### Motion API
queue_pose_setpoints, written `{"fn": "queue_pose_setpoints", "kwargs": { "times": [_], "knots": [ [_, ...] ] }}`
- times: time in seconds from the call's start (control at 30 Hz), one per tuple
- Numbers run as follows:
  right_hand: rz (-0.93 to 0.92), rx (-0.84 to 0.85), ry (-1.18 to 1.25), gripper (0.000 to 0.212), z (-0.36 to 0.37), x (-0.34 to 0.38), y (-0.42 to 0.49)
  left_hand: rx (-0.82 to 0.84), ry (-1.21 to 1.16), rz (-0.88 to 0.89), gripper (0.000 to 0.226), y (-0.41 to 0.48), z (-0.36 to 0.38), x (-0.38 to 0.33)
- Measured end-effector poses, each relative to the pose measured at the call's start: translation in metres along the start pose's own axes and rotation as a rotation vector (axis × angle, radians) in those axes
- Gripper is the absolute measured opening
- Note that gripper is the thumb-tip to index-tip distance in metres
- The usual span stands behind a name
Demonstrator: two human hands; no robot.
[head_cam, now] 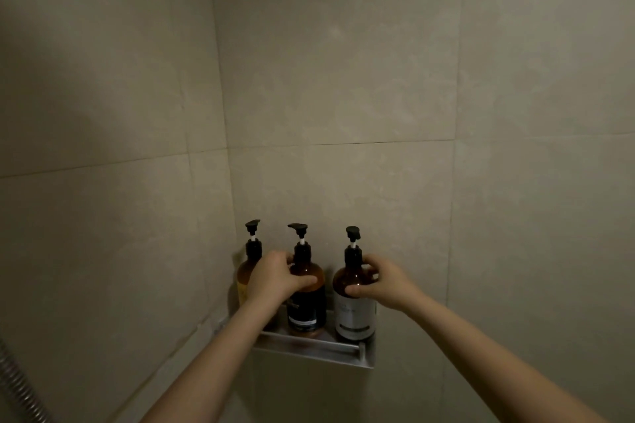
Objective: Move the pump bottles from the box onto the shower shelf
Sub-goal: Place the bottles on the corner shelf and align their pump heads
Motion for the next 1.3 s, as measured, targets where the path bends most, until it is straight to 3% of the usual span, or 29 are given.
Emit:
{"fn": "queue_pose_setpoints", "kwargs": {
  "times": [0.3, 0.87, 1.0, 1.1, 1.17, 1.3],
  "knots": [
    [-0.022, 0.027, 0.016, 0.057, -0.003, -0.004, 0.003, -0.056, 0.177, 0.022, 0.049, -0.003, -0.004, -0.008],
    [-0.04, -0.01, -0.033, 0.057, 0.002, -0.002, -0.002, -0.061, 0.133, 0.009, 0.051, -0.001, -0.004, -0.002],
    [-0.018, 0.08, 0.001, 0.062, 0.003, -0.002, 0.002, -0.009, -0.067, -0.024, 0.059, -0.006, 0.001, 0.008],
    [0.038, 0.015, 0.047, 0.068, -0.016, -0.001, 0.007, -0.165, -0.31, 0.006, 0.047, -0.029, -0.01, 0.016],
    [-0.006, -0.109, 0.057, 0.053, -0.041, 0.009, 0.013, -0.184, -0.417, 0.049, 0.035, -0.044, -0.006, 0.018],
    [-0.073, -0.228, 0.098, 0.034, -0.072, 0.032, 0.025, -0.076, -0.469, 0.081, 0.035, -0.057, 0.019, 0.009]
  ]
}}
Point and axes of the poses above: each hand's wrist, its own y-axis towards the middle knuckle, its own z-axis out of the palm, x = y × z, the point moved 9 cm from there along y, towards the middle knuckle, and after that the axes turned 15 degrees about -z, right-handed, at the moved point
